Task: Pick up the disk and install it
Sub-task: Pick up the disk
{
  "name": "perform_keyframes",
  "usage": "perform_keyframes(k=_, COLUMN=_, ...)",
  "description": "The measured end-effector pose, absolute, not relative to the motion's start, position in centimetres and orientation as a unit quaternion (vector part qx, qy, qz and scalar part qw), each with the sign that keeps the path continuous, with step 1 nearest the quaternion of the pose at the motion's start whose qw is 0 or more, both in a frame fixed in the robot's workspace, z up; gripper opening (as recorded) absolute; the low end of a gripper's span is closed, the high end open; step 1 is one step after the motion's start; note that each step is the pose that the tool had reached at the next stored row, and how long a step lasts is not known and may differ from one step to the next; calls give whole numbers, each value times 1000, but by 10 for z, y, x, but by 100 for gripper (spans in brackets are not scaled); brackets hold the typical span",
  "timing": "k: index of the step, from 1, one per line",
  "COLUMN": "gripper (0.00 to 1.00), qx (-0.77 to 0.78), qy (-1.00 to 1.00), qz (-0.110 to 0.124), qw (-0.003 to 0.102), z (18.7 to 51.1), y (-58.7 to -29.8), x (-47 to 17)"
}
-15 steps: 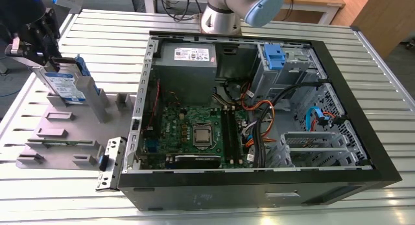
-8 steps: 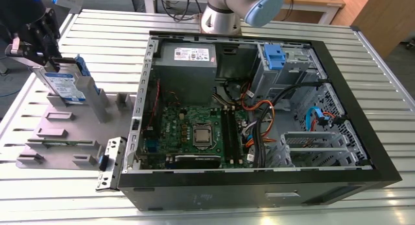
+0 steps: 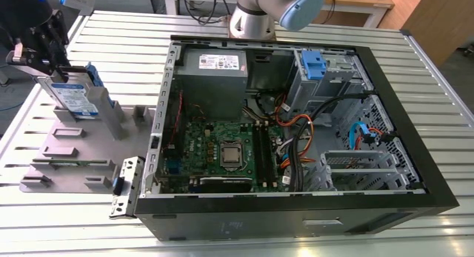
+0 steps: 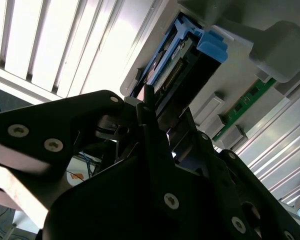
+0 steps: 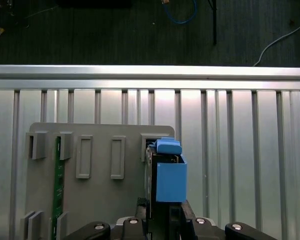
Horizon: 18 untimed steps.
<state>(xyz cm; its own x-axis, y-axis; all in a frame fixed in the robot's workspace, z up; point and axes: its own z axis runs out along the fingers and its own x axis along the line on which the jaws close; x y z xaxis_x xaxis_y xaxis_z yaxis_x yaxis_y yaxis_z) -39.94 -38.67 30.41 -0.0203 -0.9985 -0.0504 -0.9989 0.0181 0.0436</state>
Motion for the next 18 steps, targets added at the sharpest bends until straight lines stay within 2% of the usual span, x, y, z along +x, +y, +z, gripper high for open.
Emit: perform_keyframes(k=18, gripper=35, qx=-700, qy=713, qz=33, qw=3, z=309, y=-387, x=-399)
